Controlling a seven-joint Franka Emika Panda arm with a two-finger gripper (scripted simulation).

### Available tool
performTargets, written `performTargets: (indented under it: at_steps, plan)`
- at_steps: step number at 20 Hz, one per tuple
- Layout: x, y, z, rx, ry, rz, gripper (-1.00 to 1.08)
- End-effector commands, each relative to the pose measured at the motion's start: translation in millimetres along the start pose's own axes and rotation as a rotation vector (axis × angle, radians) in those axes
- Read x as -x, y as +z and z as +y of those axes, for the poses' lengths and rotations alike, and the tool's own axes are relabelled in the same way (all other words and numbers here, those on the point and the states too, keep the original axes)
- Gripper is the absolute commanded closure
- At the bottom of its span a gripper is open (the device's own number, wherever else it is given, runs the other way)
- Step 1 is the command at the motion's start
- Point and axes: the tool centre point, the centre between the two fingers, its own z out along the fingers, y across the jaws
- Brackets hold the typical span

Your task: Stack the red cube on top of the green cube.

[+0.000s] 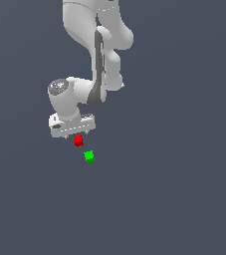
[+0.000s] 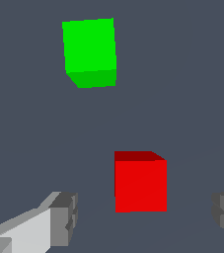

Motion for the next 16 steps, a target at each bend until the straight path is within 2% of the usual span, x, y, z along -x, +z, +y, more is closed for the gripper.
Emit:
performTargets:
  at_steps: [1, 7, 16]
  plan:
    - [0.7, 1.4, 2.8, 0.000, -0.005, 0.000, -0.92]
    - [1.0, 6.3, 2.3, 0.000, -0.003, 0.000, -0.92]
    - [1.3, 44.7, 2.5, 0.000, -0.005, 0.000, -0.92]
